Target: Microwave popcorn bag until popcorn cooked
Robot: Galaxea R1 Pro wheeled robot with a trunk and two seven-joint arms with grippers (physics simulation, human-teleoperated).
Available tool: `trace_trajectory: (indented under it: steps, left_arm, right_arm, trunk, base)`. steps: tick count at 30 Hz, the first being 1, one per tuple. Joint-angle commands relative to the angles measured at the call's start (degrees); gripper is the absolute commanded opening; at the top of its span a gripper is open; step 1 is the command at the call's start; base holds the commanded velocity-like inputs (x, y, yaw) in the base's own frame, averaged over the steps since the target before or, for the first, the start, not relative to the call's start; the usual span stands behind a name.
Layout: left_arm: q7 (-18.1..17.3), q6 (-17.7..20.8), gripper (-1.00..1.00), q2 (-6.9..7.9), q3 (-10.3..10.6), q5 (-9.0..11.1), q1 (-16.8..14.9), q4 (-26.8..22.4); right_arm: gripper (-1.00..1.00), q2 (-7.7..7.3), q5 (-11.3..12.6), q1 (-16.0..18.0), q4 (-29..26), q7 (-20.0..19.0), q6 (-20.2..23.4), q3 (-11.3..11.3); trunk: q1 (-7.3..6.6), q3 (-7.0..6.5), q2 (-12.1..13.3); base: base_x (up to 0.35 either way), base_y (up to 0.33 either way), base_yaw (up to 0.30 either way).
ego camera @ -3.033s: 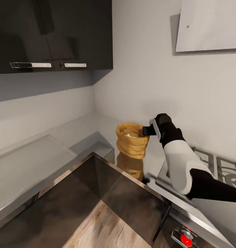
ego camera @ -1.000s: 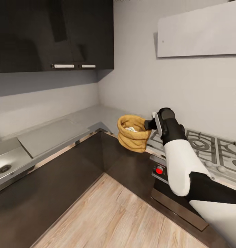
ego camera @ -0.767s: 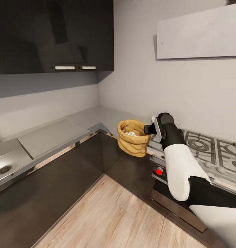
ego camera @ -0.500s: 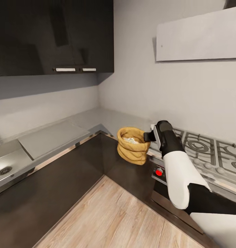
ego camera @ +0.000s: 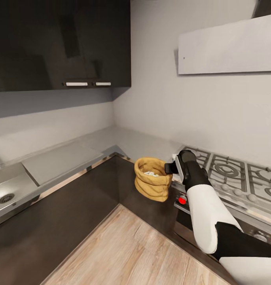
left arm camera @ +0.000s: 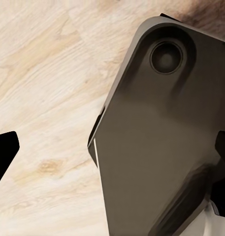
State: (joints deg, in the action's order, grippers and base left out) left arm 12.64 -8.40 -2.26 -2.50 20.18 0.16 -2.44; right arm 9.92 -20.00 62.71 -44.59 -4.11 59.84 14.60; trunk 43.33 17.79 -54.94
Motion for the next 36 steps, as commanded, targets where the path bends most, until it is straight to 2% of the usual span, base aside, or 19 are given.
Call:
trace_trajectory:
  steps: [1, 36]
  left_arm:
    - [0.1, -0.1, 1.00, -0.02, -0.2, 0.1, 0.0, -0.1]
    - [0.3, -0.1, 1.00, -0.02, -0.2, 0.1, 0.0, 0.0]
  right_arm:
    - [-1.00, 0.07, -0.5, 0.0, -0.1, -0.4, 0.2, 0.3]
    - [-1.00, 0.07, -0.5, 0.0, 0.0, -0.4, 0.2, 0.3]
  trunk:
    - [0.01, -0.03, 0.0]
    - [0.01, -2.89, 0.0]
  base:
    - [0.000, 0.000, 0.000]
    - [0.000, 0.000, -0.052]
